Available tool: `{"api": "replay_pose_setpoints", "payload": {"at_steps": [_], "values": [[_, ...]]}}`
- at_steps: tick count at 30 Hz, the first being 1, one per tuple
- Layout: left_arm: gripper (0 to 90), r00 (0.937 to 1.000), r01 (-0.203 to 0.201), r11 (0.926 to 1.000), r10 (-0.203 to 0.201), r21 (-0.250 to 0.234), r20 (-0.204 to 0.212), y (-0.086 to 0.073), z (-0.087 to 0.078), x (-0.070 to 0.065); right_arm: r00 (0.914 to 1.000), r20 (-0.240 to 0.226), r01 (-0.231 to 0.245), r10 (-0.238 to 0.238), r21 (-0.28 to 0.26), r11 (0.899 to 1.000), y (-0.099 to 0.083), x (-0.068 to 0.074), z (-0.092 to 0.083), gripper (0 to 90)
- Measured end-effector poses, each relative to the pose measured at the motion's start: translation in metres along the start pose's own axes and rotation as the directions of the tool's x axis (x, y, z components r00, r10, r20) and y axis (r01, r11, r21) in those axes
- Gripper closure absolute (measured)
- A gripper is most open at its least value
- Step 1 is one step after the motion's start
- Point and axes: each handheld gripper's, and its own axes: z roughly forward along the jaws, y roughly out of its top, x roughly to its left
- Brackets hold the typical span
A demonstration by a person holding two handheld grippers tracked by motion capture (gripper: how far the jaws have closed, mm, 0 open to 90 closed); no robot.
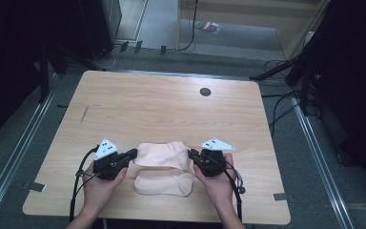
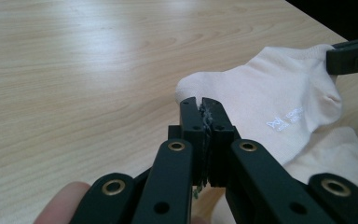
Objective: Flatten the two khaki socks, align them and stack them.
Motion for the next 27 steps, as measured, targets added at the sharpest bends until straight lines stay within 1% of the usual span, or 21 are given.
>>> {"api": "replay_pose_setpoints", "payload": {"at_steps": [2,3,4,5,6,7,9,10,12,13,19,21,23,25,26,27], "values": [[90.0,1.0000,-0.001,1.0000,0.001,0.003,0.002,-0.004,-0.004,-0.003,1.0000,-0.004,0.000,0.000,0.001,1.000,-0.001,0.001,-0.002,85.7],[90.0,0.9999,0.003,1.0000,-0.003,0.005,0.012,-0.007,-0.005,-0.005,1.0000,-0.007,0.002,-0.002,0.003,1.000,-0.003,0.002,-0.004,85.7],[90.0,0.9999,-0.008,0.9999,0.008,0.012,0.010,-0.009,-0.006,-0.007,1.0000,-0.008,0.006,-0.006,0.009,1.000,-0.005,0.003,-0.006,85.7],[89.9,0.9999,-0.007,0.9998,0.007,0.020,0.013,-0.013,-0.008,-0.010,0.9999,-0.012,0.008,-0.008,0.015,1.000,-0.008,0.005,-0.009,85.7],[89.9,0.9999,-0.007,0.9998,0.007,0.020,0.013,-0.013,-0.008,-0.010,0.9999,-0.012,0.008,-0.008,0.015,1.000,-0.008,0.005,-0.009,85.7],[90.0,0.9998,-0.008,0.9997,0.008,0.024,0.016,-0.016,-0.009,-0.012,0.9998,-0.015,0.014,-0.013,0.025,1.000,-0.012,0.007,-0.012,85.7],[90.0,0.9999,-0.007,0.9996,0.007,0.028,0.012,-0.021,-0.011,-0.016,0.9997,-0.016,0.017,-0.016,0.029,0.999,-0.016,0.009,-0.013,85.7],[89.9,0.9998,-0.014,0.9992,0.014,0.038,0.010,-0.023,-0.011,-0.018,0.9997,-0.016,0.021,-0.020,0.034,0.999,-0.017,0.009,-0.014,85.7],[90.0,0.9998,-0.016,0.9990,0.015,0.042,0.013,-0.025,-0.012,-0.020,0.9997,-0.017,0.020,-0.019,0.039,0.999,-0.018,0.010,-0.015,85.7],[89.9,0.9995,-0.030,0.9982,0.030,0.052,0.010,-0.029,-0.012,-0.024,0.9995,-0.021,0.025,-0.024,0.042,0.999,-0.022,0.012,-0.017,85.7],[89.9,0.9994,-0.035,0.9971,0.035,0.068,0.009,-0.038,-0.015,-0.030,0.9994,-0.026,0.026,-0.025,0.053,0.998,-0.028,0.016,-0.022,85.7],[89.9,0.9989,-0.045,0.9963,0.046,0.074,-0.008,-0.042,-0.016,-0.032,0.9989,-0.032,0.036,-0.034,0.061,0.997,-0.033,0.019,-0.023,85.7],[89.9,0.9992,-0.038,0.9968,0.039,0.070,-0.011,-0.044,-0.017,-0.032,0.9989,-0.031,0.035,-0.033,0.064,0.997,-0.035,0.020,-0.023,85.7],[89.9,0.9991,-0.040,0.9968,0.041,0.070,-0.013,-0.045,-0.018,-0.033,0.9991,-0.031,0.030,-0.029,0.064,0.997,-0.036,0.020,-0.023,85.7],[89.9,0.9986,-0.046,0.9963,0.048,0.072,-0.021,-0.046,-0.018,-0.033,0.9991,-0.029,0.032,-0.030,0.064,0.997,-0.038,0.019,-0.023,85.7],[89.8,0.9971,-0.066,0.9949,0.068,0.076,-0.034,-0.048,-0.017,-0.035,0.9992,-0.030,0.029,-0.027,0.063,0.998,-0.038,0.019,-0.023,85.7]]}}
